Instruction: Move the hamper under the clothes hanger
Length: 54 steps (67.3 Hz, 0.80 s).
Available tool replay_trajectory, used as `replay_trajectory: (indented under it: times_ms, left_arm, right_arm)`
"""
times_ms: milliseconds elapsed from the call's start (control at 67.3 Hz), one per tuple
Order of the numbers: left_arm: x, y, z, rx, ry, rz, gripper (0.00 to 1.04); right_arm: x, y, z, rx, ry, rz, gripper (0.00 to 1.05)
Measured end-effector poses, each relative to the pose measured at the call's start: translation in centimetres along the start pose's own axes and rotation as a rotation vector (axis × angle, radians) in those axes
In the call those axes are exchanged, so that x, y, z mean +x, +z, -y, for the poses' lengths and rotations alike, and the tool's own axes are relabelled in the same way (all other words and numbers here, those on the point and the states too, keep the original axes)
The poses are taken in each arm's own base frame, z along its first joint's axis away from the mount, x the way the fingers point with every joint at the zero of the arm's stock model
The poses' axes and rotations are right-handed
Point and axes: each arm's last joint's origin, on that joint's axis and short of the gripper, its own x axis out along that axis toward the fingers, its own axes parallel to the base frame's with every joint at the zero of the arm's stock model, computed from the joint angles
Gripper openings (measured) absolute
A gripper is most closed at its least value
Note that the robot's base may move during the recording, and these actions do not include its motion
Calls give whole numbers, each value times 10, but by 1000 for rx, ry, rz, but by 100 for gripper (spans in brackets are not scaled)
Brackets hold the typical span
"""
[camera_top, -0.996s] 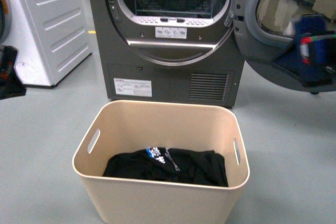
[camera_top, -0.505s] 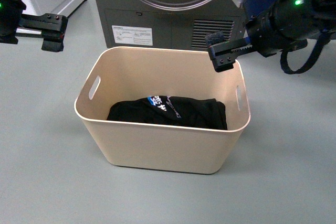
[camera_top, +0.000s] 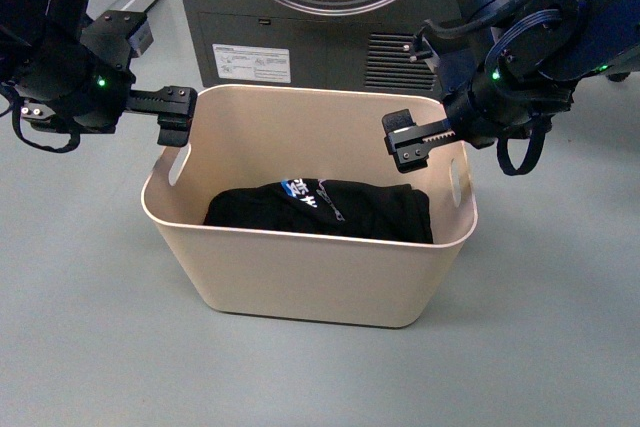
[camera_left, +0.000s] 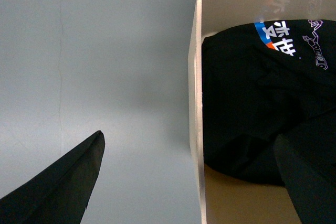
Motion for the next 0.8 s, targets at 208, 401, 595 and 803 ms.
replay_trajectory:
  times_ms: [208, 401, 595, 803]
  left_arm:
    - [11, -4, 4, 5, -22, -3, 98]
    - [19, -8, 4, 21, -26, 11, 98]
    - [25, -10, 3, 28, -23, 39, 98]
    - [29, -14, 3, 40, -22, 51, 98]
  right_arm:
    - [10, -3, 5, 13, -19, -13, 97]
    - [25, -9, 4, 40, -47, -43, 97]
    - [29, -11, 6, 70, -78, -71, 97]
    - [32, -15, 2, 96, -82, -143, 97]
